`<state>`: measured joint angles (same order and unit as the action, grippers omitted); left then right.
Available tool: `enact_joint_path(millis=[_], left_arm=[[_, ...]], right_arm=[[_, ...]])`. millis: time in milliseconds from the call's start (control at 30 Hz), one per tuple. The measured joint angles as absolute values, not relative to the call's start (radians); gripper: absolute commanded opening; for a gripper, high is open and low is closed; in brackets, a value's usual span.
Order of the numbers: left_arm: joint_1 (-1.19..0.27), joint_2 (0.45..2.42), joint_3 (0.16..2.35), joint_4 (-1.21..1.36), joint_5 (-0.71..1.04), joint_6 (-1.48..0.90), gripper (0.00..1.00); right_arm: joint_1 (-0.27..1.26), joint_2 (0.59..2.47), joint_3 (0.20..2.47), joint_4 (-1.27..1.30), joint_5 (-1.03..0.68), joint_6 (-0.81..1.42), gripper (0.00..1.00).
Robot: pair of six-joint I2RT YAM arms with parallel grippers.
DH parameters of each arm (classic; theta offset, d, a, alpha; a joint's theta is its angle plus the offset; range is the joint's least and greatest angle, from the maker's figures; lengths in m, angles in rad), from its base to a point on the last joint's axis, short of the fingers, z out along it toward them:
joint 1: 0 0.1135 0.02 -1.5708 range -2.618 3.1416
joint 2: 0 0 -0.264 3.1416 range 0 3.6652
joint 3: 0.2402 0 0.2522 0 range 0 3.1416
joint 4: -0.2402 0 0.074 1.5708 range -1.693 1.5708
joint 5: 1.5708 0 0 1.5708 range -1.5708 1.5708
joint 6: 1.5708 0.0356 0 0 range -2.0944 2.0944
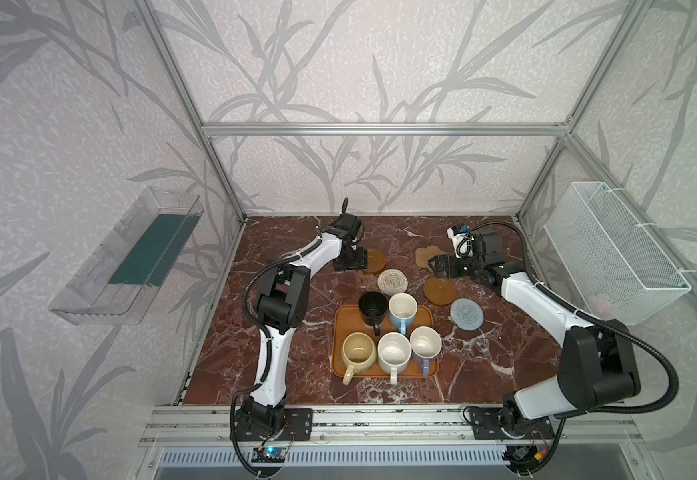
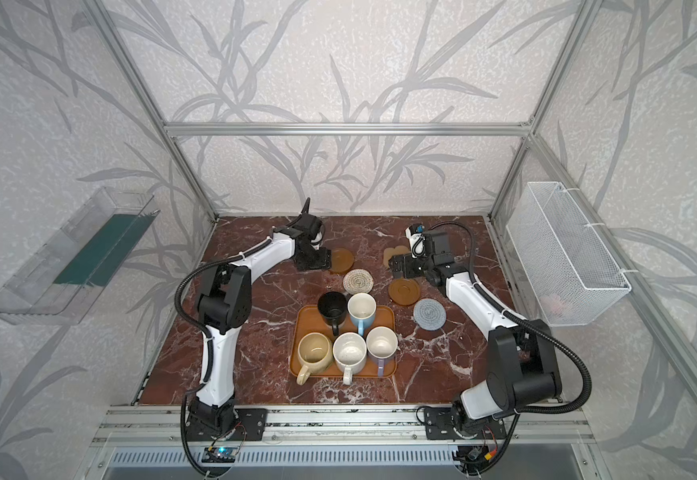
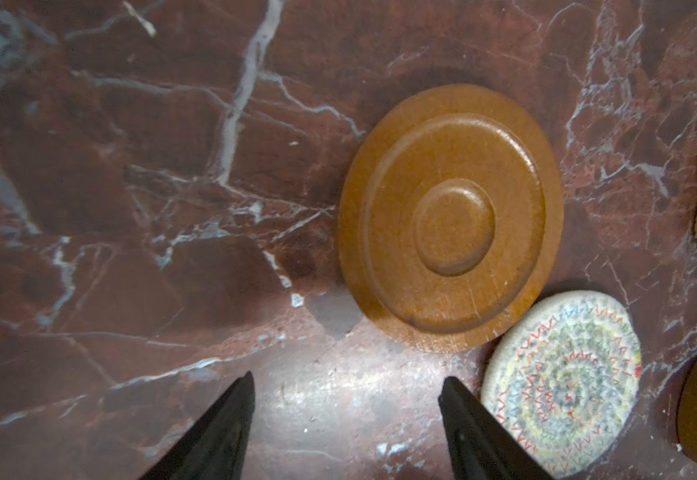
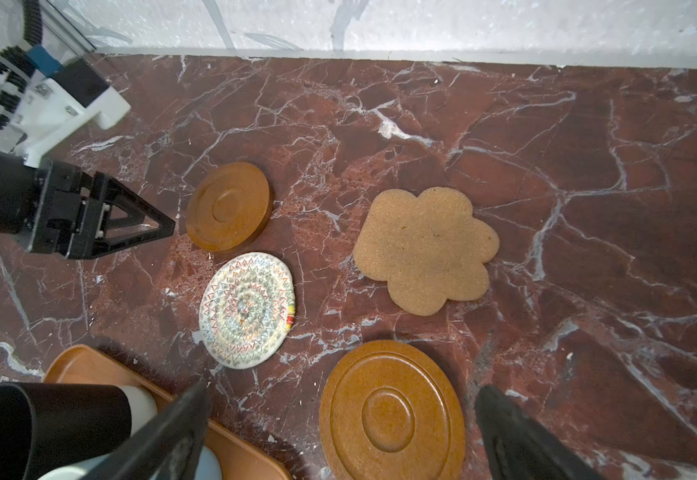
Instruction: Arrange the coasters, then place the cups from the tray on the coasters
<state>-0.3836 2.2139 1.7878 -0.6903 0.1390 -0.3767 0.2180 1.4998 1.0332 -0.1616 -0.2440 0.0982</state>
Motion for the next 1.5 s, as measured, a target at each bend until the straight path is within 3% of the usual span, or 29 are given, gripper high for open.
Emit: enact_joint_path(millis=[600, 900, 1500], left_arm=[[-0.395, 2.350, 1.950, -0.751, 0.056, -0.442, 0.41], [-0.391, 2.342, 1.927, -0.729, 0.040, -0.467, 0.28], [-0.247, 2.107, 1.561, -0.674, -0.026, -0.491, 0.28]], right_arm=[[0.218, 1.500, 1.033, -0.163, -0.234, 0.069, 0.98], [0.218, 1.500, 1.033, -0.163, -0.235, 0.070, 0.98], [0.223, 1.502, 1.033, -0.192, -0.254, 0.094, 0.96]])
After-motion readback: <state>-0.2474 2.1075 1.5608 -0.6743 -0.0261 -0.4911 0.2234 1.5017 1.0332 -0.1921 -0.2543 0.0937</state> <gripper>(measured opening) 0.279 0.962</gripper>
